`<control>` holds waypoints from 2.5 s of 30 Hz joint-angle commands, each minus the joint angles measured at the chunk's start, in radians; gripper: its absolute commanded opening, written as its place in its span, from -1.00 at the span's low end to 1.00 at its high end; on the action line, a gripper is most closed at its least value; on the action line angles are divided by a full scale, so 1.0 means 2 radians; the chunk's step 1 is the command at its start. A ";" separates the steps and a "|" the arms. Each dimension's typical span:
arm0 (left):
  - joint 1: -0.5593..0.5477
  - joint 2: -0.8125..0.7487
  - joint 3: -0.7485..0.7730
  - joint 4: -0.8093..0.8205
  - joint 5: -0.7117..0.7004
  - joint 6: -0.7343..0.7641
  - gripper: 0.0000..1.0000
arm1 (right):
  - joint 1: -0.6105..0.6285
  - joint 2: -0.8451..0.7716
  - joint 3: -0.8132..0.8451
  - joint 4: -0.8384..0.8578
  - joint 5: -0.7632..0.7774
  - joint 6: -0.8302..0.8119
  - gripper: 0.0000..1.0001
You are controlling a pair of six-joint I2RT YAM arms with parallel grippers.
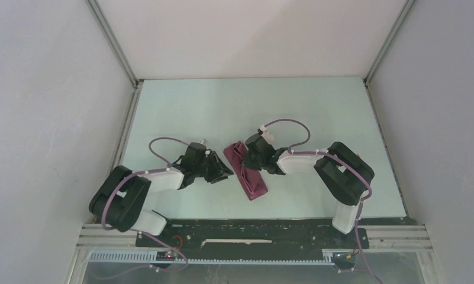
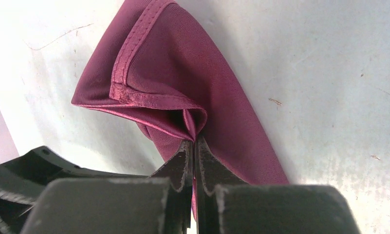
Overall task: Fold the napkin into a case and place the utensils inside
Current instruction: Fold the 2/3-rectangle-folded napkin at the center of the board, then pick up the top corner of the smaller rectangle folded napkin from the center of the board.
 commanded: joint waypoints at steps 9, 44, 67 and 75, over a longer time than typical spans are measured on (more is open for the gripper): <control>0.013 -0.033 0.147 -0.136 -0.017 0.054 0.46 | 0.006 0.008 -0.003 0.056 -0.018 -0.068 -1.00; 0.005 0.134 0.319 -0.236 -0.075 0.087 -0.03 | 0.004 -0.002 -0.020 0.078 -0.016 -0.087 -1.00; 0.028 0.132 0.316 -0.250 -0.062 0.116 -1.00 | -0.026 -0.042 -0.018 0.149 -0.108 -0.261 0.11; 0.032 0.133 0.316 -0.252 -0.053 0.120 -1.00 | -0.050 -0.032 -0.003 0.161 -0.148 -0.319 0.15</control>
